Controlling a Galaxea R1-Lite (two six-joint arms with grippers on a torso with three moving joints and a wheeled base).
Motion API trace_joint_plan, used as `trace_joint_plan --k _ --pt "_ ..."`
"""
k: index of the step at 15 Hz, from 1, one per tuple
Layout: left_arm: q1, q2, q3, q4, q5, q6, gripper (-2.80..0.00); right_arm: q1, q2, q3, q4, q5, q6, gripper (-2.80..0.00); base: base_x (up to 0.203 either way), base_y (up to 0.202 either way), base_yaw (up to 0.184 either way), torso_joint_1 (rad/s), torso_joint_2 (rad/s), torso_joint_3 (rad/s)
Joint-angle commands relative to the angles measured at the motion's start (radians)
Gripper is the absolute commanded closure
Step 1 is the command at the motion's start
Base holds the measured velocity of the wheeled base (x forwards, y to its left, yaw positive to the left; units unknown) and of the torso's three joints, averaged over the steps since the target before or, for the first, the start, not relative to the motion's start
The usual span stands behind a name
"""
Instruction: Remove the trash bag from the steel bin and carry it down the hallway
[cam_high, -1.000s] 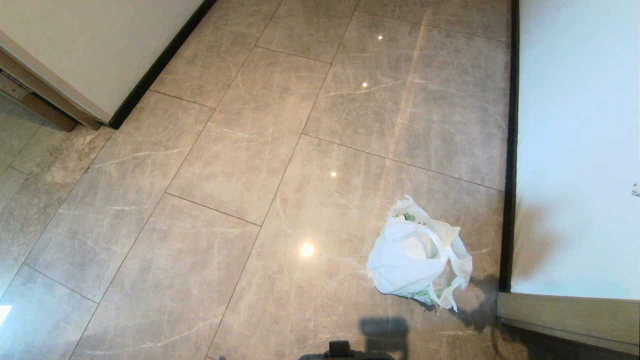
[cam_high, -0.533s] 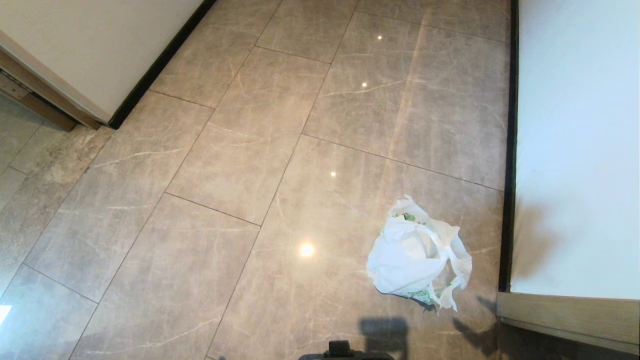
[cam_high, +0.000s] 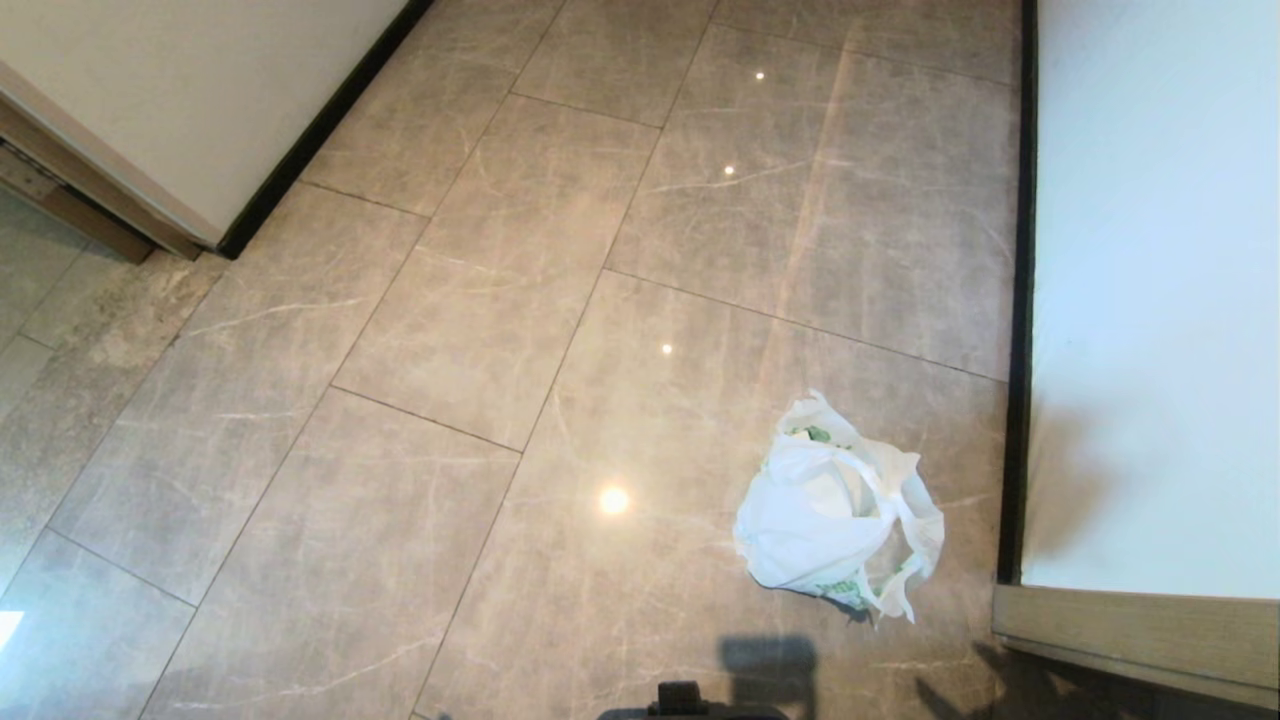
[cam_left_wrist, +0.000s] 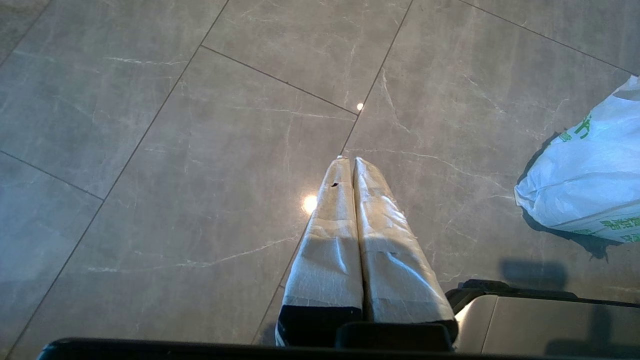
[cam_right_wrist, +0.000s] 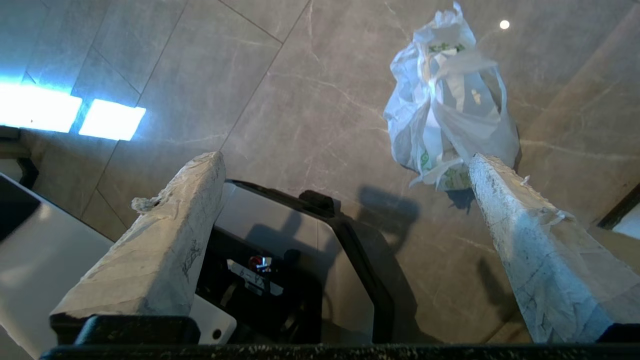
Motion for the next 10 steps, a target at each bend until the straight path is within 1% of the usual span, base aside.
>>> trace_joint_plan --k 1,5,7,9,10 --pt "0.000 0.000 0.000 -0.001 0.000 -0.001 0.00 -0.008 -0.067 0.054 0.002 0.003 -0.005 -2.80 0.000 0.000 0.000 0.000 0.00 0.000" --pt "0.000 0.000 0.000 -0.001 0.000 -0.001 0.00 -0.011 -0.168 0.172 0.002 -0.001 -0.008 -2.80 0.000 0.000 0.000 0.000 0.00 0.000" --pt "0.000 0.000 0.000 -0.001 0.000 -0.001 0.00 -0.027 -0.240 0.258 -0.008 -0.018 -0.013 -2.80 0.000 0.000 0.000 0.000 0.00 0.000" --pt "0.000 0.000 0.000 -0.001 0.000 -0.001 0.00 -0.033 -0.254 0.350 -0.083 -0.136 -0.019 -2.80 0.000 0.000 0.000 0.000 0.00 0.000" --pt "0.000 0.000 0.000 -0.001 0.000 -0.001 0.00 -0.033 -0.265 0.407 -0.152 -0.175 -0.023 -2.80 0.000 0.000 0.000 0.000 0.00 0.000"
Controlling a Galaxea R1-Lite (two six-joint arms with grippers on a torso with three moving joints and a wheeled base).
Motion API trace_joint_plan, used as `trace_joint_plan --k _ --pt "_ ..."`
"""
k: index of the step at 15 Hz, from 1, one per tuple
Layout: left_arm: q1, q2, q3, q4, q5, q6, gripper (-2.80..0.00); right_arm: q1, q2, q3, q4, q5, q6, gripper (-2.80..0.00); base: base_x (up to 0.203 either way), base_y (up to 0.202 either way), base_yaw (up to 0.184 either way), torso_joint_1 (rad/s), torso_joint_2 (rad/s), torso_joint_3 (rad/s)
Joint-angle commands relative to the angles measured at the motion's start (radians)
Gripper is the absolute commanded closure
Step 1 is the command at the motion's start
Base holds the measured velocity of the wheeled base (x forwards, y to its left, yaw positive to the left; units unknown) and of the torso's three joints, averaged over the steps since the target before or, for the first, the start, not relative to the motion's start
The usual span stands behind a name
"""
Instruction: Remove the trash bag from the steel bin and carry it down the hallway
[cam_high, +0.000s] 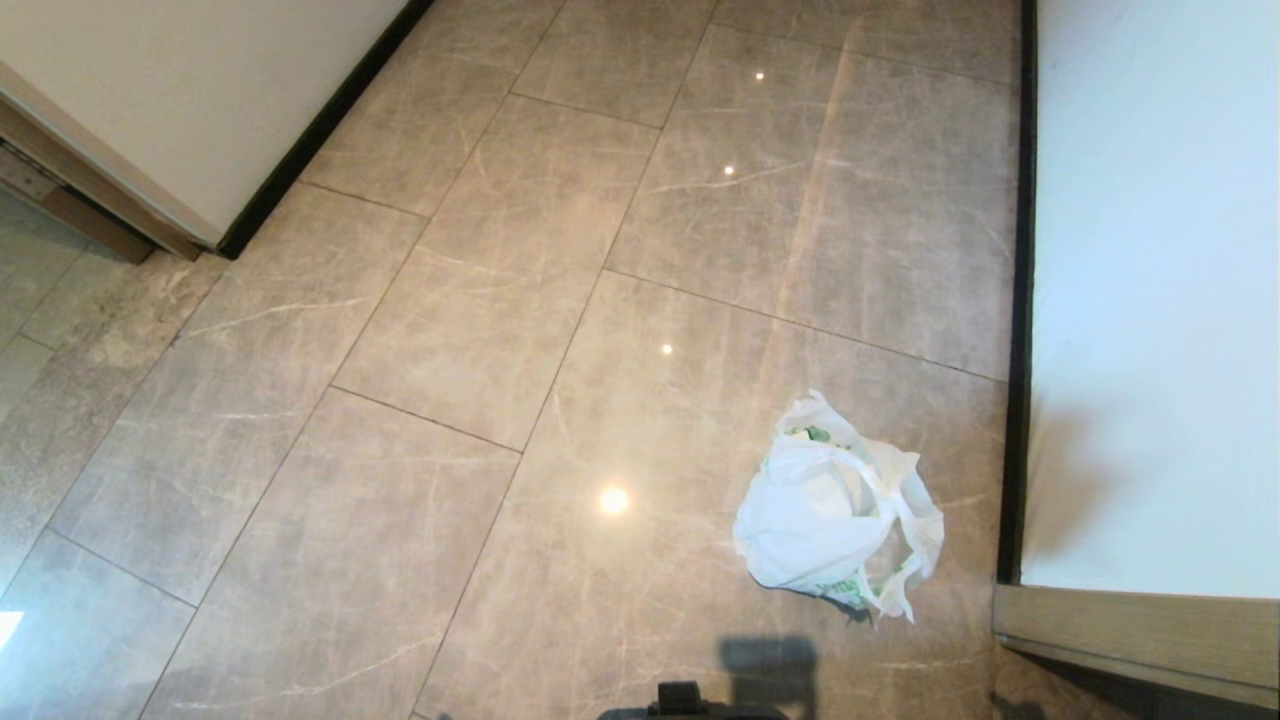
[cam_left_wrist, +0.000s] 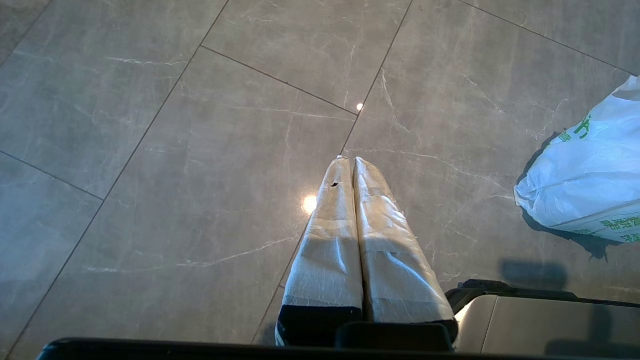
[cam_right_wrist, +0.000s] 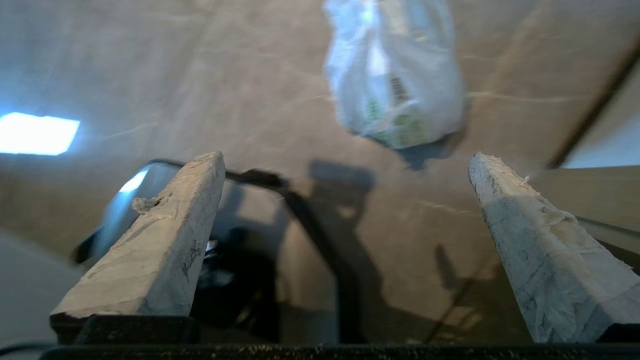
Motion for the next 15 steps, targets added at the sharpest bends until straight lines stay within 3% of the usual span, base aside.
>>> trace_joint_plan --k 1,4,6,8,11,15 --pt "0.000 0.000 0.000 -0.001 0.001 -0.001 0.00 -0.002 -0.046 0.103 -0.133 -0.071 -0.001 -2.80 0.000 0.000 0.000 0.000 0.00 0.000" --pt "0.000 0.000 0.000 -0.001 0.001 -0.001 0.00 0.005 -0.125 0.104 -0.122 -0.116 0.001 -2.80 0.000 0.000 0.000 0.000 0.00 0.000" --pt "0.000 0.000 0.000 -0.001 0.001 -0.001 0.00 0.007 -0.169 0.108 -0.129 -0.240 -0.008 -2.80 0.000 0.000 0.000 0.000 0.00 0.000" --pt "0.000 0.000 0.000 -0.001 0.001 -0.001 0.00 0.007 -0.198 0.131 -0.165 -0.306 -0.041 -2.80 0.000 0.000 0.000 0.000 0.00 0.000" --pt "0.000 0.000 0.000 -0.001 0.001 -0.001 0.00 0.008 -0.225 0.154 -0.190 -0.362 -0.044 -2.80 0.000 0.000 0.000 0.000 0.00 0.000" --pt "0.000 0.000 0.000 -0.001 0.001 -0.001 0.00 0.009 -0.235 0.166 -0.218 -0.380 -0.038 -2.80 0.000 0.000 0.000 0.000 0.00 0.000"
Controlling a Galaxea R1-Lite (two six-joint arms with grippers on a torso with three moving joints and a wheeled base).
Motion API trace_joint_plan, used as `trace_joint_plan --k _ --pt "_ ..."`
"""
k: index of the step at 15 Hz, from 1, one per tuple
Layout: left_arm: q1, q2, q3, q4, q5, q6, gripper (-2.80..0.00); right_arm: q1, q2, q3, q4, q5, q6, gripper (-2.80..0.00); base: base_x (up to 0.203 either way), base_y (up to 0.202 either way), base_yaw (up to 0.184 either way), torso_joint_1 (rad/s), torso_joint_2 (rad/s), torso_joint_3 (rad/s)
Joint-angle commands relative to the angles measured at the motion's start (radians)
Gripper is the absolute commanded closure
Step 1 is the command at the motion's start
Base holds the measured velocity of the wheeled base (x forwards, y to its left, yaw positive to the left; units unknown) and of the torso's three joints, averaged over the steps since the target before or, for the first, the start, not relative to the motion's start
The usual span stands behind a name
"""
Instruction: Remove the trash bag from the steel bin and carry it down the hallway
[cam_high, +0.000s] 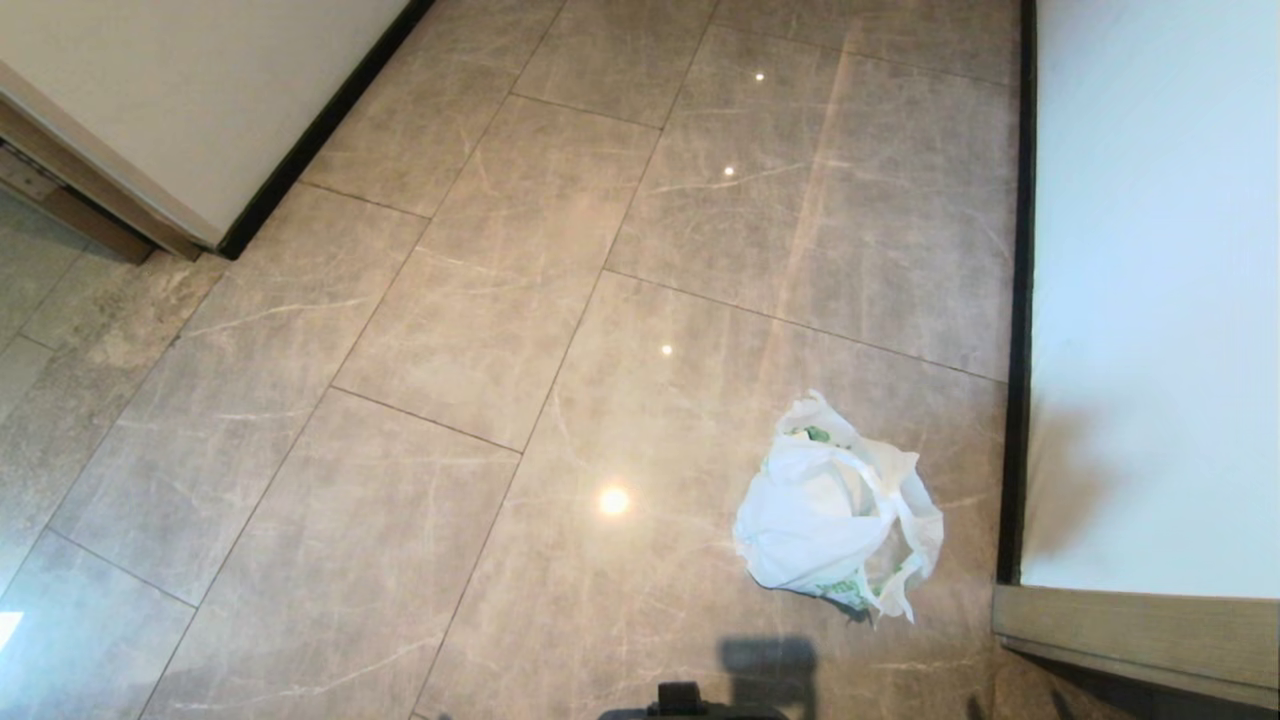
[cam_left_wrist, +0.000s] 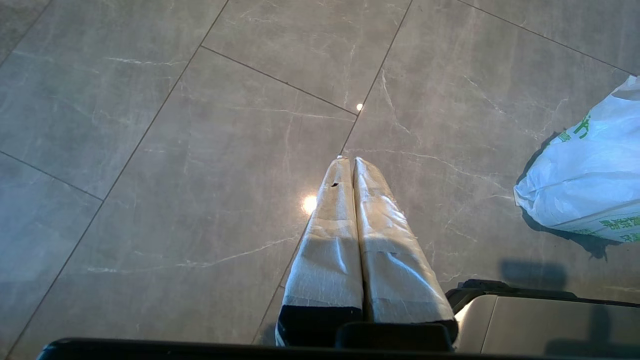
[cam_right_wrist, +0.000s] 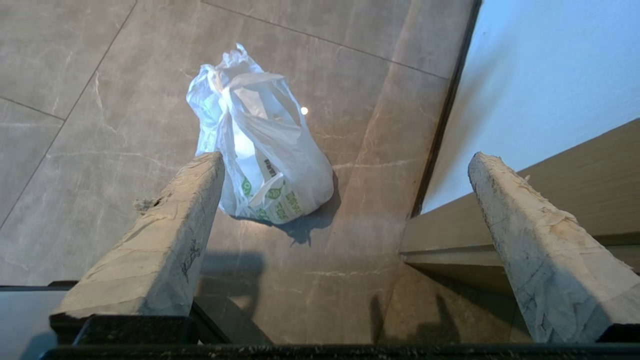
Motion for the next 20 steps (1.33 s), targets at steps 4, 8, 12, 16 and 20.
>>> trace_joint_plan --k 4,8,12,16,20 --pt "0.000 0.000 0.000 0.000 0.000 -0.001 0.00 0.000 -0.006 0.004 -0.007 -0.016 0.084 -2.80 0.000 0.000 0.000 0.000 0.00 0.000" --pt "0.000 0.000 0.000 0.000 0.000 -0.001 0.00 0.001 -0.006 0.003 0.064 -0.011 0.116 -2.80 0.000 0.000 0.000 0.000 0.00 0.000" --pt "0.000 0.000 0.000 0.000 0.000 -0.001 0.00 0.001 -0.006 0.004 0.063 -0.011 0.111 -2.80 0.000 0.000 0.000 0.000 0.00 0.000" --pt "0.000 0.000 0.000 0.002 0.002 0.007 0.00 0.000 -0.006 0.004 0.064 -0.010 0.107 -2.80 0.000 0.000 0.000 0.000 0.00 0.000" --pt "0.000 0.000 -0.002 0.001 0.008 0.005 0.00 0.001 -0.007 0.004 0.062 -0.011 0.114 -2.80 0.000 0.000 0.000 0.000 0.00 0.000"
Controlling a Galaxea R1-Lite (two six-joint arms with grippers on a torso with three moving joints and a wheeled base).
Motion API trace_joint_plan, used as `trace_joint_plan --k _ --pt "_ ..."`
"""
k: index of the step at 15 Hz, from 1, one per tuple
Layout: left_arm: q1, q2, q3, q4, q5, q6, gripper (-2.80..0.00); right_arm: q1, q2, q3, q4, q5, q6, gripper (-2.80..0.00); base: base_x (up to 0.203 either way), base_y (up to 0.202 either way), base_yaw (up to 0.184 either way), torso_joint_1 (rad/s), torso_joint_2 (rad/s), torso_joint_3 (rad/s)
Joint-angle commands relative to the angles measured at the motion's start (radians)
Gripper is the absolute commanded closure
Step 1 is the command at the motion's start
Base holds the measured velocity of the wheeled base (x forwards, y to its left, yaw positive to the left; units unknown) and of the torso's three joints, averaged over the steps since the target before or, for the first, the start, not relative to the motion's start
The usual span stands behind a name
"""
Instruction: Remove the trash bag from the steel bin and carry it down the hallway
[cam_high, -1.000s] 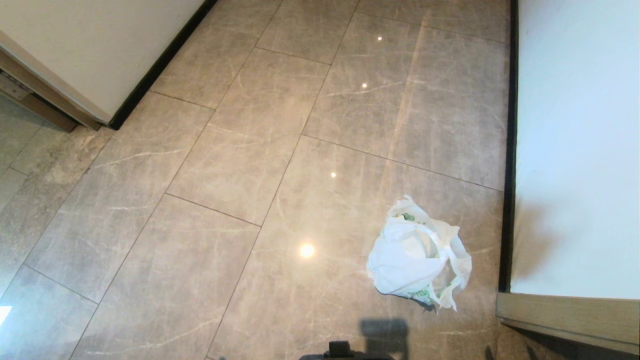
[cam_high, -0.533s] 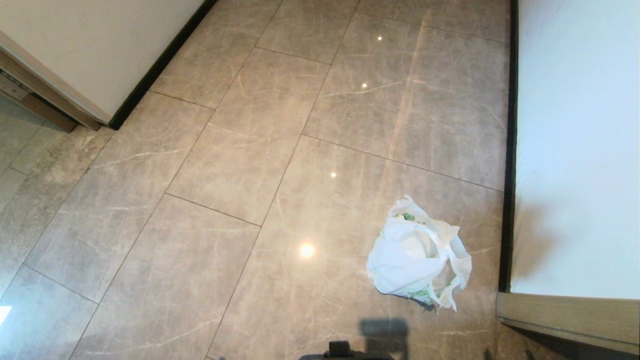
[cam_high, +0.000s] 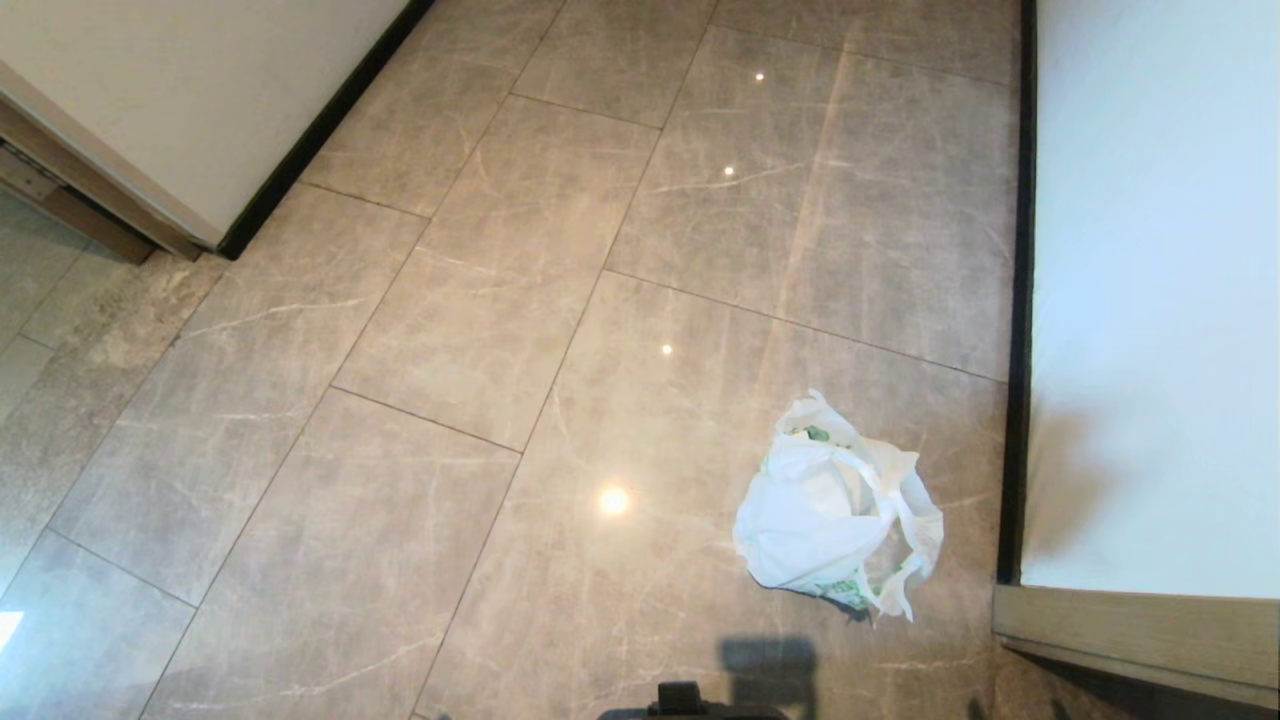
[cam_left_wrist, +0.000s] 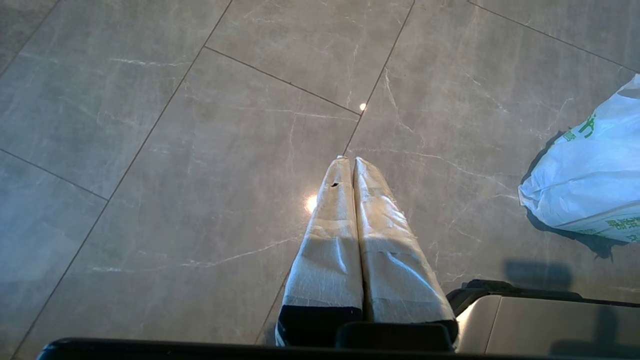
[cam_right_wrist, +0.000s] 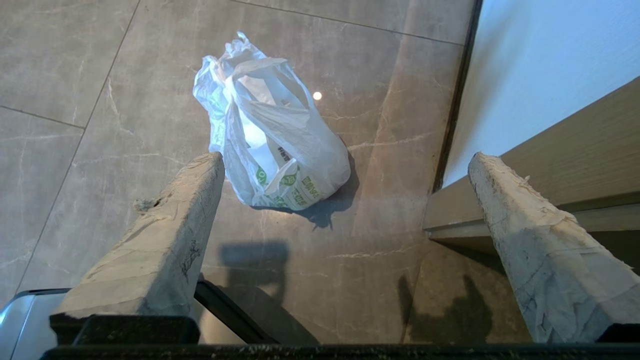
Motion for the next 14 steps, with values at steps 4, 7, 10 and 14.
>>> trace_joint_plan --k 4,7,10,14 --pt "0.000 0.000 0.001 -0.005 -0.001 -0.014 0.00 0.000 0.000 0.000 0.003 0.001 -0.011 -2.80 0.000 0.000 0.000 0.003 0.00 0.098" --pt "0.000 0.000 0.001 -0.007 -0.001 -0.014 0.00 0.000 -0.001 0.000 0.003 0.001 -0.009 -2.80 0.000 0.000 0.000 0.005 0.00 0.188" --pt "0.000 -0.001 0.001 -0.007 -0.001 -0.017 0.00 0.000 0.000 0.000 0.003 0.001 -0.009 -2.80 0.000 0.000 0.000 0.002 0.00 0.203" --pt "0.000 0.000 0.001 -0.007 -0.001 -0.017 0.00 0.000 -0.001 0.000 0.003 0.001 -0.010 -2.80 0.000 0.000 0.000 0.003 0.00 0.202"
